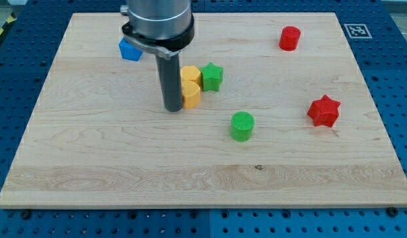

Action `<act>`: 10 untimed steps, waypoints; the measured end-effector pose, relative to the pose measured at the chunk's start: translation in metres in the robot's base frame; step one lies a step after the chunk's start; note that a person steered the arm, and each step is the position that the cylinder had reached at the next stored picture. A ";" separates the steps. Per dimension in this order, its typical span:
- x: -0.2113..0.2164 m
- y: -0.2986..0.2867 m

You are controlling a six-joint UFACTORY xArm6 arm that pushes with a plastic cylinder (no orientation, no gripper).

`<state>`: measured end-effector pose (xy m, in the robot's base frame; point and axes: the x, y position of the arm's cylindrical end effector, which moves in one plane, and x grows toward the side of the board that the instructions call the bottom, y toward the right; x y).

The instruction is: Shove the green circle into the bottom of green star

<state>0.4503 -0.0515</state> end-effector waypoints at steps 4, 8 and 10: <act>0.084 0.074; 0.042 0.130; 0.021 0.177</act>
<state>0.4708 0.1259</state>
